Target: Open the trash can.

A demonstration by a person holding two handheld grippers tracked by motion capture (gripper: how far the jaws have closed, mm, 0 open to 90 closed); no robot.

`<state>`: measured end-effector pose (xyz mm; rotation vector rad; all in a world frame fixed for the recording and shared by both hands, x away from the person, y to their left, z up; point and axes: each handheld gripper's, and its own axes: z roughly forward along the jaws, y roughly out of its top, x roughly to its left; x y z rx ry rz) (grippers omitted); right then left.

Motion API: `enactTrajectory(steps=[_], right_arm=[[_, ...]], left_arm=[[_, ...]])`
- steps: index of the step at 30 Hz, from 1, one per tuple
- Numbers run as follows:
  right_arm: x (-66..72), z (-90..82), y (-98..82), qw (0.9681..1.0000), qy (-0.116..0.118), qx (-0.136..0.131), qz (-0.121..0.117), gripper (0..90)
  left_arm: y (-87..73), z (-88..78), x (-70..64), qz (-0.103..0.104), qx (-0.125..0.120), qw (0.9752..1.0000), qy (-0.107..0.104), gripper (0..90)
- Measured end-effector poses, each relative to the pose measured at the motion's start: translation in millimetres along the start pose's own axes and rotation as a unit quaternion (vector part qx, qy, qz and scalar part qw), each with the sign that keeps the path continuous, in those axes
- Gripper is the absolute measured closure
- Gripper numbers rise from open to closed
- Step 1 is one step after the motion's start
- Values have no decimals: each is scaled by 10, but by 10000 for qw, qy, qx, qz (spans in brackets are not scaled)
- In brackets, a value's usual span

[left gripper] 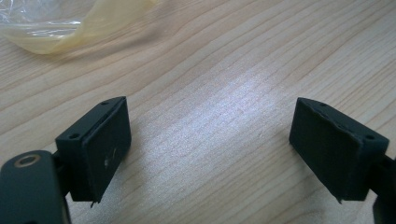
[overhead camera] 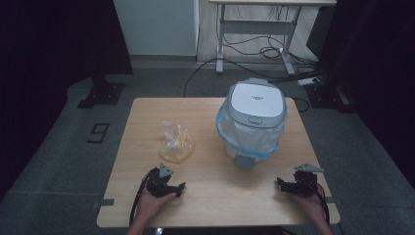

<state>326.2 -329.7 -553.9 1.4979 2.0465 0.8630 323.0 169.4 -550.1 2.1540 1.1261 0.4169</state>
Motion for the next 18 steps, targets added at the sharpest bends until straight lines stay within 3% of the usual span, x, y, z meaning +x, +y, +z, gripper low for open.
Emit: enactTrajectory(steps=[6,18], right_arm=[[-15,-14,-5,9998,-131,-69,132,112],[-67,-58,-14,9997,-86,-136,204,239]], left_arm=[[4,0,13,-40,-2,10000,32,134],[-14,-17,58,-73,-1,9999,69,136]])
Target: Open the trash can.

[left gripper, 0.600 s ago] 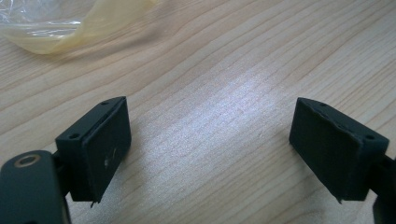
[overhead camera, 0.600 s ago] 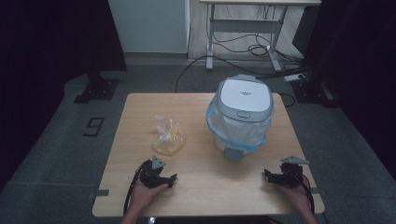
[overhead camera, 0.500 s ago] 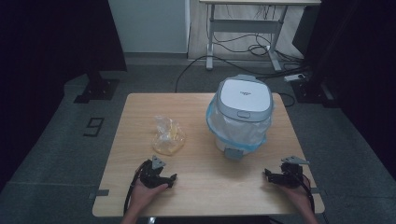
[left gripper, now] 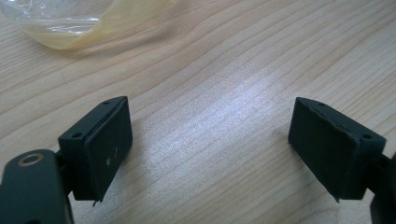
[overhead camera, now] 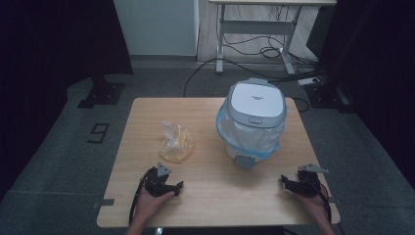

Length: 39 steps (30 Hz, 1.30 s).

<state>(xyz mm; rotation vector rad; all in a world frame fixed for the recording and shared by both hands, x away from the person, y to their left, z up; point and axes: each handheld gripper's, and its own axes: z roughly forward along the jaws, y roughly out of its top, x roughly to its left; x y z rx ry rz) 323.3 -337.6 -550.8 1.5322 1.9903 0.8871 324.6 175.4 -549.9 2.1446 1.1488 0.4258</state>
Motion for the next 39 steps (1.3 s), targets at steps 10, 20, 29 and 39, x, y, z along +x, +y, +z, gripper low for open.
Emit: enactTrajectory(steps=[10,20,29,39], right_arm=[[-37,-130,30,9991,74,-419,-4,569],[-34,-431,148,9898,793,-1135,-335,860],[-10,-702,334,9781,1308,-1571,-400,896],[48,-858,628,9690,1651,-1791,-411,896]], left_arm=[[4,5,1,2,4,10000,2,132],[11,13,0,-1,8,10000,6,126],[22,24,-8,-27,6,10000,22,122],[22,23,-6,-19,14,10000,22,122]])
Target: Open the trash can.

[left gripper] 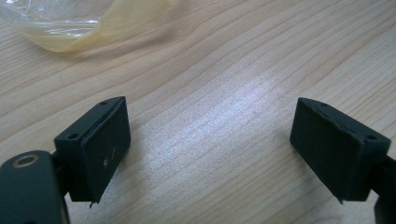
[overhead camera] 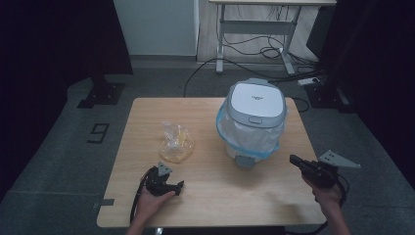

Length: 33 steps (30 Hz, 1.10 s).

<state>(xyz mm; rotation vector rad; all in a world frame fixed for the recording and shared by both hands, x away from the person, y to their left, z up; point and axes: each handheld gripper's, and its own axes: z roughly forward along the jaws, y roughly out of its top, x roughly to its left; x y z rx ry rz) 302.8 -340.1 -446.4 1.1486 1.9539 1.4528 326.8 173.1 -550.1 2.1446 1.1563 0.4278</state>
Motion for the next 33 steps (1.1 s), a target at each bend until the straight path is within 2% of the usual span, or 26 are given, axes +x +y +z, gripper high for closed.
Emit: enactTrajectory(steps=[2,4,8,12,13,14,17,19,26,33], right_arm=[[8,-5,54,10000,32,-21,-18,897],[40,-17,237,9998,156,-120,-30,896],[113,8,437,9992,380,-135,-80,897],[219,38,650,9984,471,-163,-256,896],[219,38,650,9984,471,-163,-256,896],[264,64,759,9980,515,-173,-321,896],[300,104,868,9978,579,-191,-279,896],[318,135,932,9972,696,-209,-172,896],[406,293,1103,9968,731,-134,-309,896],[440,471,1196,9964,774,-58,-335,896]], left_arm=[[0,0,0,-1,-1,10000,0,122],[0,0,0,-4,-3,10000,0,122],[0,0,0,-4,-2,10000,0,122],[3,3,-1,-3,-1,10000,-2,121],[3,3,-1,-3,-1,10000,-2,121],[5,5,-3,-5,1,10000,-1,121],[5,5,-3,-3,2,10000,-1,120],[6,5,-3,-6,2,10000,-1,120],[5,6,-5,-20,-2,10000,-5,120],[6,5,-4,-10,1,10000,0,120]])
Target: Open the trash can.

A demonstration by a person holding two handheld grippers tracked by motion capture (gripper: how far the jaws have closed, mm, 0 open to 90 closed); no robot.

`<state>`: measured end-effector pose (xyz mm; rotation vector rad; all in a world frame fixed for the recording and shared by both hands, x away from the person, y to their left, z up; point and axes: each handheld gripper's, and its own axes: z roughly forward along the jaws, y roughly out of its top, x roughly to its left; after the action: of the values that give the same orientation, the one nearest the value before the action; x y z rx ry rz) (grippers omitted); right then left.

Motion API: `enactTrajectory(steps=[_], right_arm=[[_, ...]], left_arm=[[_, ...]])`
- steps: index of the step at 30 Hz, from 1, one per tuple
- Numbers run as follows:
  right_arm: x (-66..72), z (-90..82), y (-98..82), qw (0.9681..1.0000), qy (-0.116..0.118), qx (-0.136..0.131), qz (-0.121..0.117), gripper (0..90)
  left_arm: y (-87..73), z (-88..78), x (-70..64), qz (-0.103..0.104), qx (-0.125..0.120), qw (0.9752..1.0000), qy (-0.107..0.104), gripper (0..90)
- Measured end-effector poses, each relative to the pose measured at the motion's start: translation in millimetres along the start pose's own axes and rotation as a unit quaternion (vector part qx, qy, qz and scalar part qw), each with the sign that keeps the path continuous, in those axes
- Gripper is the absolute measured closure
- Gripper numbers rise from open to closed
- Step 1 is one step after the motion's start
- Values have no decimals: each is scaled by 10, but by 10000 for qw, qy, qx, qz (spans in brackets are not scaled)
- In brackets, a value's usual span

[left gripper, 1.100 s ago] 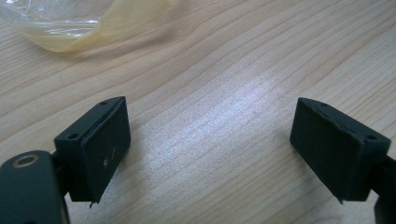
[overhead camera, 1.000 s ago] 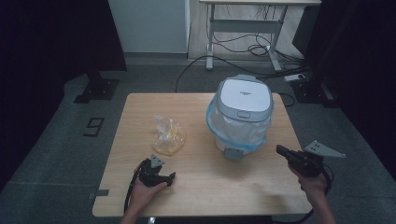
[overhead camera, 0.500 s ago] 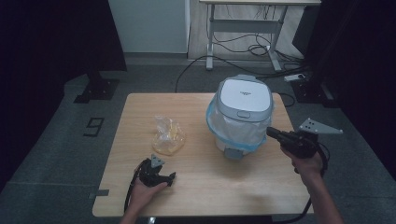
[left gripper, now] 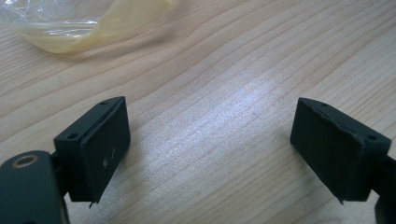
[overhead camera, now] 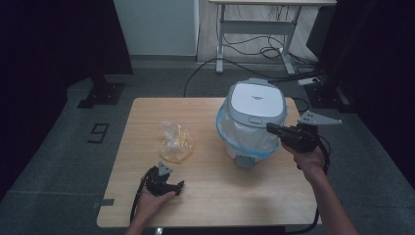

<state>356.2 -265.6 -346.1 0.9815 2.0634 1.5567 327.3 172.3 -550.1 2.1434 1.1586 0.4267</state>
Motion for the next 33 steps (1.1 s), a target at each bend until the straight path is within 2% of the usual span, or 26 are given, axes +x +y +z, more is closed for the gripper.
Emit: enactTrajectory(steps=[3,4,15,21,25,33], right_arm=[[-2,59,20,10000,23,19,2,896],[-7,106,38,9999,89,6,72,895],[-11,327,163,9998,154,15,129,895],[-27,405,173,9998,85,76,150,894],[-70,418,140,9992,184,-8,363,895],[-54,399,131,9991,235,112,340,896]], left_arm=[[1,-1,1,10,4,10000,3,120],[1,0,0,-1,-4,10000,2,120],[1,-1,0,3,-2,10000,5,120],[1,-1,0,5,-1,10000,5,120],[1,-1,1,5,-1,10000,5,120],[3,0,-4,3,12,10000,21,117]])
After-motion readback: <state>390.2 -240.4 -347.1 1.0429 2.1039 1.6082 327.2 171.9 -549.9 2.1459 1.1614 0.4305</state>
